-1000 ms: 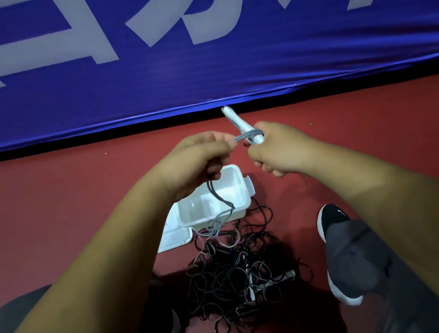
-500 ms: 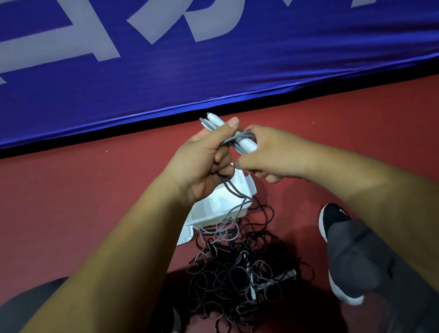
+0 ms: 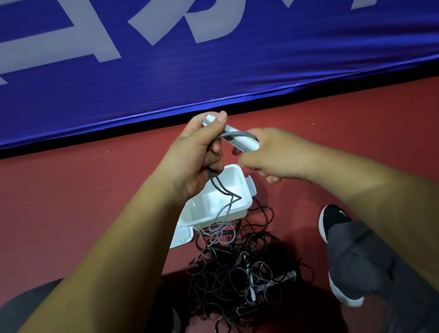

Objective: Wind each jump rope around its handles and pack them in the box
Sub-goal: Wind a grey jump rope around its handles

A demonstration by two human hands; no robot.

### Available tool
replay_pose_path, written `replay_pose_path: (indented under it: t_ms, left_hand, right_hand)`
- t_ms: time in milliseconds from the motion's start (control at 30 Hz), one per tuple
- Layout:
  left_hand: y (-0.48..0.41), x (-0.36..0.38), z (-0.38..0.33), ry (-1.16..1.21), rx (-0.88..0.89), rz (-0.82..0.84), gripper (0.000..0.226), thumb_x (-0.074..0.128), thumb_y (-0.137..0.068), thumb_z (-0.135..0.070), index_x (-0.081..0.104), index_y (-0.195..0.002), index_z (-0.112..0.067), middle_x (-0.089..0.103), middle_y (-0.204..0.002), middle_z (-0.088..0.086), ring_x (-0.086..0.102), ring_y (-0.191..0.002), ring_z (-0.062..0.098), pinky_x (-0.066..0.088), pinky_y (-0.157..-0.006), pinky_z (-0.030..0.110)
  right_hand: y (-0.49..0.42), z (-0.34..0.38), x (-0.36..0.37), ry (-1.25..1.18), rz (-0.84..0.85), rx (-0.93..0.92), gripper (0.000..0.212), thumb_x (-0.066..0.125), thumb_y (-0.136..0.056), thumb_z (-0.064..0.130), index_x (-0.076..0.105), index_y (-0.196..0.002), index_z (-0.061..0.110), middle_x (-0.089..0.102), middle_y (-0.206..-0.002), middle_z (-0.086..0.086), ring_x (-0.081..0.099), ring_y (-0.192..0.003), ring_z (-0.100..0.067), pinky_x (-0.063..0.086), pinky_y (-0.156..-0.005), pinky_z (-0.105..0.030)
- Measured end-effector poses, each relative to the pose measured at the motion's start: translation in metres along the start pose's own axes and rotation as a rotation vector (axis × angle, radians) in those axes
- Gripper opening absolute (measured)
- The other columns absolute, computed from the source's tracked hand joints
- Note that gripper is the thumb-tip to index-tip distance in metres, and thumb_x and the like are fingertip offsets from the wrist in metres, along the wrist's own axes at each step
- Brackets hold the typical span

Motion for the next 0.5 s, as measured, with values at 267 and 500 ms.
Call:
replay_pose_path:
  t_ms: [267,500]
  left_hand:
    - [-0.004,-0.013,-0.005,-0.046,0.030,-0.057,0.033,0.079,-0.093,-0.030,0.053,-0.073,-0.025,0.059,-0.070,-0.007,0.028,-0.050,0.011,0.023,-0.057,0.029]
    - [-0.007,-0.030,-0.013,-0.311,0.160,-0.269,0.047,0.090,-0.079,-0.036,0.048,-0.072,-0.018,0.044,-0.060,0.005,0.035,-0.049,0.017,0.030,-0.053,0.028]
  right_hand:
    - [-0.001,0.000,-0.005,0.265,-0.076,-0.015,0.014,0.068,-0.093,0.024,0.060,-0.102,0.017,0.062,-0.077,-0.002,0.055,-0.055,-0.020,0.045,-0.051,-0.026]
    - [-0.003,0.000,-0.009,0.464,-0.159,-0.022,0.014,0.065,-0.094,0.024,0.054,-0.098,0.016,0.060,-0.085,-0.002,0.057,-0.068,-0.017,0.033,-0.052,-0.032]
Point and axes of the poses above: each hand's wrist, its own y-axis away from the middle knuckle, its own x-axis out of the palm, z = x × y, the point moved 8 cm from there along -y, towards the middle knuckle
